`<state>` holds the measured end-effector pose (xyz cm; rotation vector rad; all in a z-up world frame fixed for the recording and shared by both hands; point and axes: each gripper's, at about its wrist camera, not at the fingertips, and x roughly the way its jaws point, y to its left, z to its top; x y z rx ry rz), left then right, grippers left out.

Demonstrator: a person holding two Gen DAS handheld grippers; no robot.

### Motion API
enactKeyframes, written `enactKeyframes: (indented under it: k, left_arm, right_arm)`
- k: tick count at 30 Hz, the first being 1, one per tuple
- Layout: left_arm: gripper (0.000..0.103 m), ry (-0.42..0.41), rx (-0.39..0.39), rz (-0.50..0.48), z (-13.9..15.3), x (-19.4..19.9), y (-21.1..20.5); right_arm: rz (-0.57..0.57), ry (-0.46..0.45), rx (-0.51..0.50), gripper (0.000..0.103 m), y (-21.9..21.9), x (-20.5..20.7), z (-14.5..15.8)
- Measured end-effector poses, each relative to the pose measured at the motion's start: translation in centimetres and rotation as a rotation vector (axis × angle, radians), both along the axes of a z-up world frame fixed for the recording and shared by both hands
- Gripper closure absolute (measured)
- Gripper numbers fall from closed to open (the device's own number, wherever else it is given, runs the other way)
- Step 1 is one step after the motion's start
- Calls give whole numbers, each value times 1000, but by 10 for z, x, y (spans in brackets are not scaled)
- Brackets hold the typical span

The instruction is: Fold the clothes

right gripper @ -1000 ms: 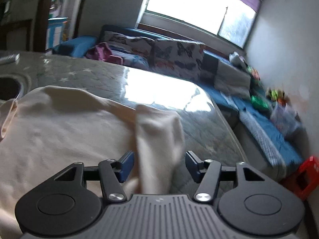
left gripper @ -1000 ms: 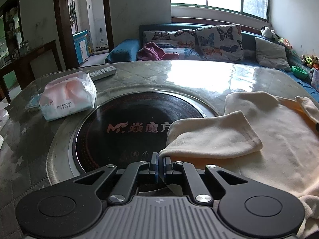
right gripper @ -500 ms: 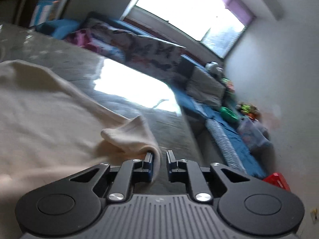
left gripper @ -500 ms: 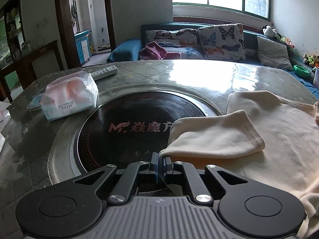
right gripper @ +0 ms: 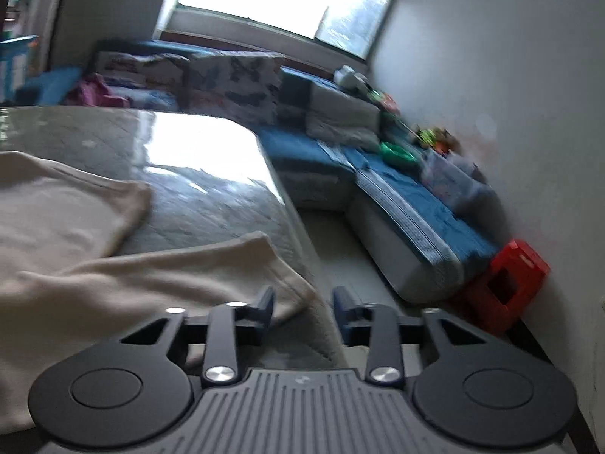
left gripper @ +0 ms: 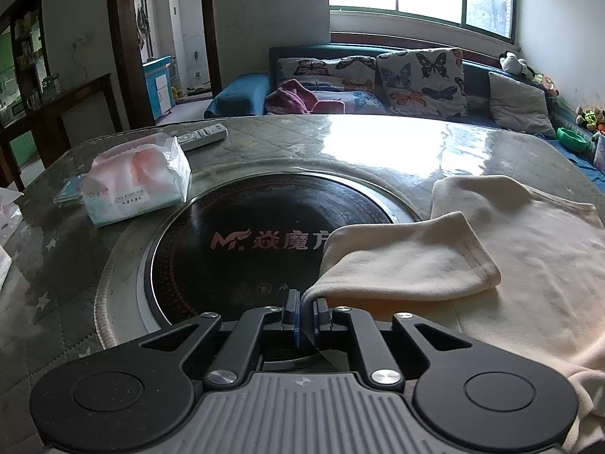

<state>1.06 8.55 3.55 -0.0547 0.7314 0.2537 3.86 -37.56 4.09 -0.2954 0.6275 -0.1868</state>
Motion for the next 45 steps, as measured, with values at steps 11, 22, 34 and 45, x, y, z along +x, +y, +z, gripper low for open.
enactKeyframes:
  k: [11,22,34,45]
  left_arm:
    - [80,8,-8,38,3,-6,7]
    - [70,-9,-113,233,7,-14,63]
    - [59,-28,-211,390,5,-37,115]
    - [60,-53,-96,453,19,-62,144]
  right_arm:
    - [242,79,125,53,38,3,-6]
    - [236,94,124,46,34,1,-10]
    - [217,93,133,38,33,-1,-10]
    - [223,103,128,39,38,-1,-7]
